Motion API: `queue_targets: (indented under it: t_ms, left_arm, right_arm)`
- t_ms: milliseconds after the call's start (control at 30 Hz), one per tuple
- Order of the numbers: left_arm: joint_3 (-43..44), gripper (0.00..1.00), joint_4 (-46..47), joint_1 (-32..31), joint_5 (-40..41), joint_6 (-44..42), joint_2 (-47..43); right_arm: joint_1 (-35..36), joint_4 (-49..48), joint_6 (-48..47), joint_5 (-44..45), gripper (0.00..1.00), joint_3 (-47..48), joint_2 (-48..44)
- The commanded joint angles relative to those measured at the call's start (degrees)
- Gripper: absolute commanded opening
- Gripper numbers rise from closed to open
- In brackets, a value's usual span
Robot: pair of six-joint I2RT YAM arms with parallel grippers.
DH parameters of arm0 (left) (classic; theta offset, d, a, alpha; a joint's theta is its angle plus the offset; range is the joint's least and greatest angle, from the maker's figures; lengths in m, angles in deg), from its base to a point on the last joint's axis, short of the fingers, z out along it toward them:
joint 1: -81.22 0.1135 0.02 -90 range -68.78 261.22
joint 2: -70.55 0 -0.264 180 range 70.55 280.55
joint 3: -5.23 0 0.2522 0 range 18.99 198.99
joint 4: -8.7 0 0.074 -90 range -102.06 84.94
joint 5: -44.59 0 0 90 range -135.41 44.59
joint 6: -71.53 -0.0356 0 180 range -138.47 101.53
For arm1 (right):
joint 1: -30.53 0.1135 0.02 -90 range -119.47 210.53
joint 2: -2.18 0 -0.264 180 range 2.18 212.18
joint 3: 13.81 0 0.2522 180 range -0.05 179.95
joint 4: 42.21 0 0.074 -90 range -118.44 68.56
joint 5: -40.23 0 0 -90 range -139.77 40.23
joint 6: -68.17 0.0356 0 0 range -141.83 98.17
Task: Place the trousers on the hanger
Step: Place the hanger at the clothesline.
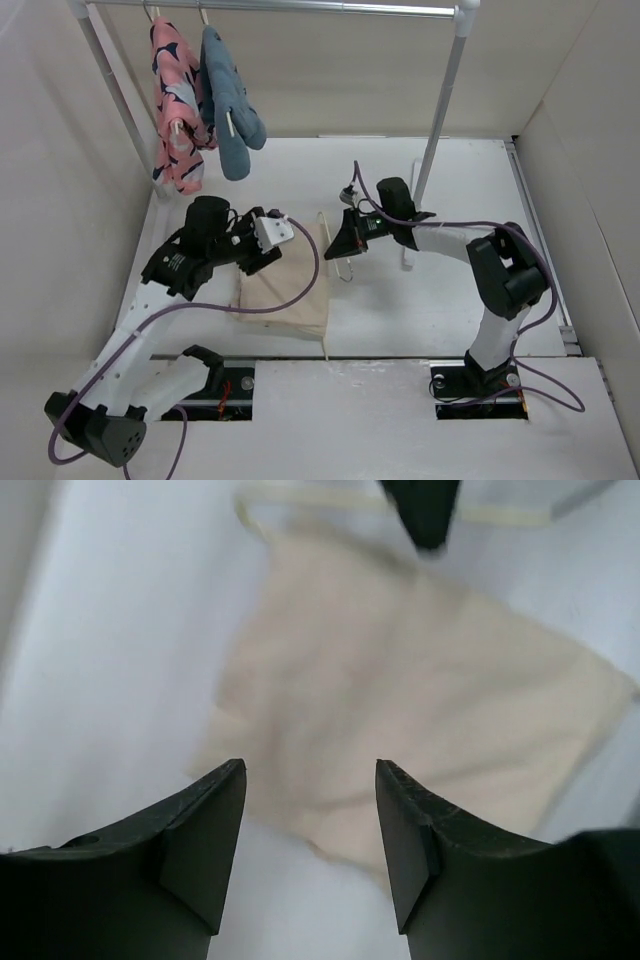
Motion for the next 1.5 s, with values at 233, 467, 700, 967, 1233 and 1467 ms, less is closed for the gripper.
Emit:
queue_targets:
  t_ms: [233, 467, 700, 967, 1233, 1467]
  left_arm:
    - [-4.8, 0.54, 36.9, -8.9, -13.9, -29.1, 3.3]
    - [0.1, 0.54, 32.1, -12.5, -10.8, -46.6, 13.8]
    - [3.2, 0.51, 25.5, -12.5, -6.0, -55.7, 19.0]
    - [2.0, 0.52, 23.4, -13.1, -4.7, -62.8, 21.2]
    - [1.5, 0.47, 24.7, -14.5, -3.5, -61.9, 23.1]
    - [2.1, 0.0, 24.7, -15.9, -0.3, -58.3, 26.0]
  right_arm:
    - [4.2, 3.3, -2.2, -1.7, 0.0, 0.5, -3.9]
    - [4.7, 3.3, -2.2, -1.7, 0.0, -0.7, -6.2]
    - [4.7, 3.3, -2.8, -1.7, 0.0, -0.7, -6.2]
    - [5.2, 3.3, -3.3, -2.3, 0.0, -0.1, -6.2]
    - [5.8, 3.3, -3.3, -2.3, 0.0, 1.0, -5.6]
    - [5.8, 3.3, -3.8, -2.3, 0.0, 1.5, -5.1]
